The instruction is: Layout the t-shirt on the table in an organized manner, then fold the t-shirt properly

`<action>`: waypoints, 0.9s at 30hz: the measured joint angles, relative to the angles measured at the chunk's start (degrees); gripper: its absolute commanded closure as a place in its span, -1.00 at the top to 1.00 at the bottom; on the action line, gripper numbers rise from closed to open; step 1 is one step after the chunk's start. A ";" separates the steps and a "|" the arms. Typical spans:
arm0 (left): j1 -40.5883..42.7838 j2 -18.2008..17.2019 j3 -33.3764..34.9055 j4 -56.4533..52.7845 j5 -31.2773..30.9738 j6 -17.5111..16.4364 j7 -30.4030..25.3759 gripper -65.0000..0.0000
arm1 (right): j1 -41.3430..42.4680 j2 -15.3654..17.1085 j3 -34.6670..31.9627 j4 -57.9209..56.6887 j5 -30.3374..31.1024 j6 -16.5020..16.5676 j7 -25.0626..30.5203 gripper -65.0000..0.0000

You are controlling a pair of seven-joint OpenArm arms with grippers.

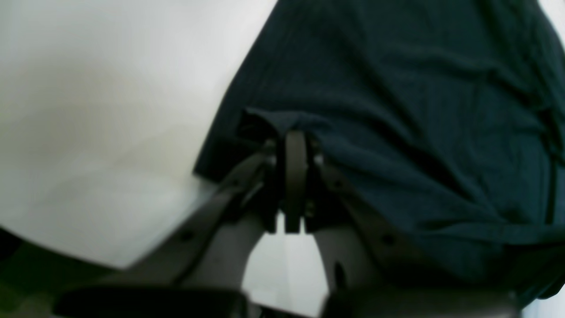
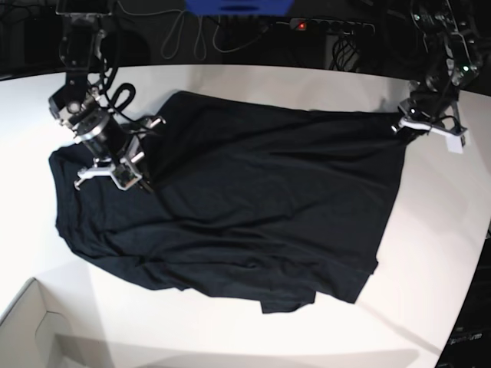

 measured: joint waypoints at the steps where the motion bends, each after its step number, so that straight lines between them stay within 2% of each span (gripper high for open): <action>1: -0.26 0.02 0.00 0.00 -0.04 0.00 0.09 -1.00 | 0.66 0.00 0.00 -0.52 0.02 0.00 -0.04 -1.00; 7: -2.27 0.02 0.00 -2.14 0.04 0.00 0.22 -0.86 | 2.49 0.00 0.00 -2.01 0.07 -0.02 0.11 -1.00; 27: -3.06 0.00 0.00 -5.09 0.22 0.00 0.04 -0.85 | 6.71 0.00 0.00 -6.54 0.02 0.00 -0.02 -1.00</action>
